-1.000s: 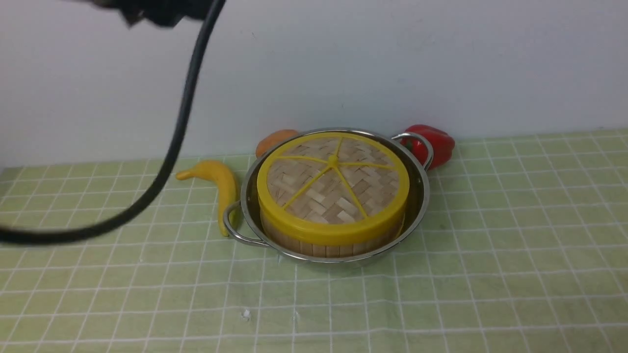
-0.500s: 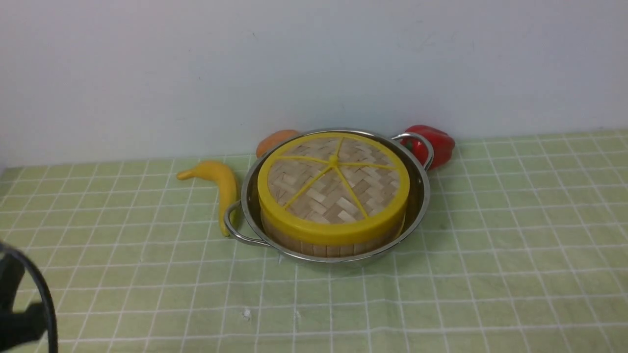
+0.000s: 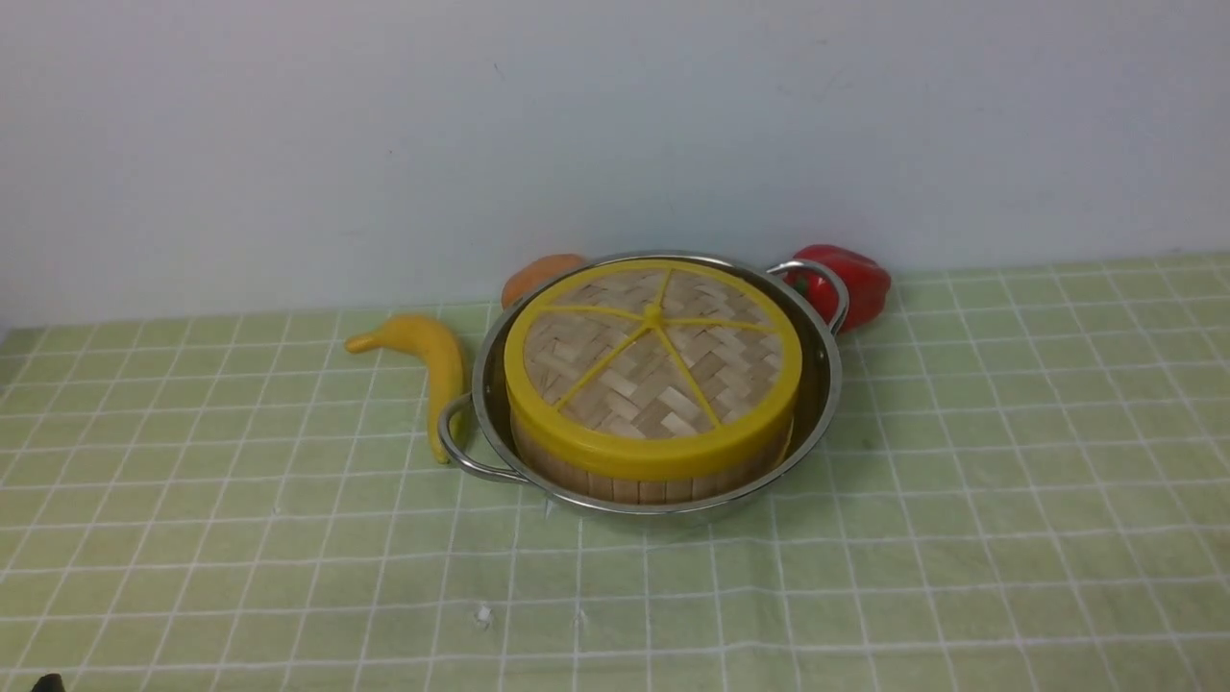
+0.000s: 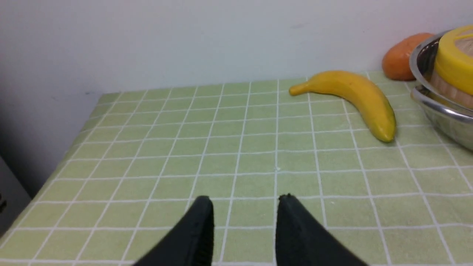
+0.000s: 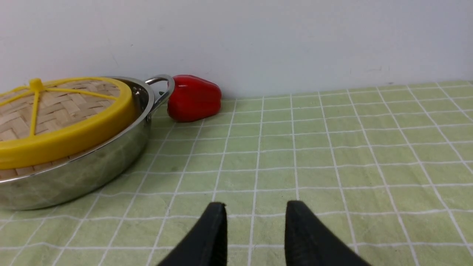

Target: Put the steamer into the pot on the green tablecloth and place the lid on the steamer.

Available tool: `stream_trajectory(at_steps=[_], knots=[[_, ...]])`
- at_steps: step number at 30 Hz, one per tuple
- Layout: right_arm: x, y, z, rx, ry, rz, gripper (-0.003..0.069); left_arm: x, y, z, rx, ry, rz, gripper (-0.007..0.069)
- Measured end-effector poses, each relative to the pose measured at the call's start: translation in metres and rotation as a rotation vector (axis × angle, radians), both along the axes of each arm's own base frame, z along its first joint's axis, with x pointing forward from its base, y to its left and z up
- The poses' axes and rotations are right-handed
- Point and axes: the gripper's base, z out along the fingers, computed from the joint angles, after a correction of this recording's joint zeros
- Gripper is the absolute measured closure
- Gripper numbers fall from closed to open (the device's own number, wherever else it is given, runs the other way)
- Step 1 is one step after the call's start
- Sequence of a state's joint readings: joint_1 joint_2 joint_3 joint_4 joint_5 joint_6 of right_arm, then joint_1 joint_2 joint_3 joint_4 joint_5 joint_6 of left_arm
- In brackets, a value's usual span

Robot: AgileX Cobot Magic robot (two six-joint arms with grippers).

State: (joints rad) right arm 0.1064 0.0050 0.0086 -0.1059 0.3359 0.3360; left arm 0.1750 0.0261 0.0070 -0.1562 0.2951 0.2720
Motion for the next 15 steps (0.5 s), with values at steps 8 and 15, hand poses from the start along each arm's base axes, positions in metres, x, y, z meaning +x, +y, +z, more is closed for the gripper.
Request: stream_trajectory(at_steps=[8,15], knots=[[0.0,0.0,0.0,0.0,0.0,0.0,0.0417,-0.0024,-0.001,-0.003,-0.002,0.026,-0.007,0.0382],[0.0,0.0,0.0,0.0,0.0,0.0,0.0417,-0.0025,-0.001,-0.003,-0.002,0.024,-0.007,0.0382]])
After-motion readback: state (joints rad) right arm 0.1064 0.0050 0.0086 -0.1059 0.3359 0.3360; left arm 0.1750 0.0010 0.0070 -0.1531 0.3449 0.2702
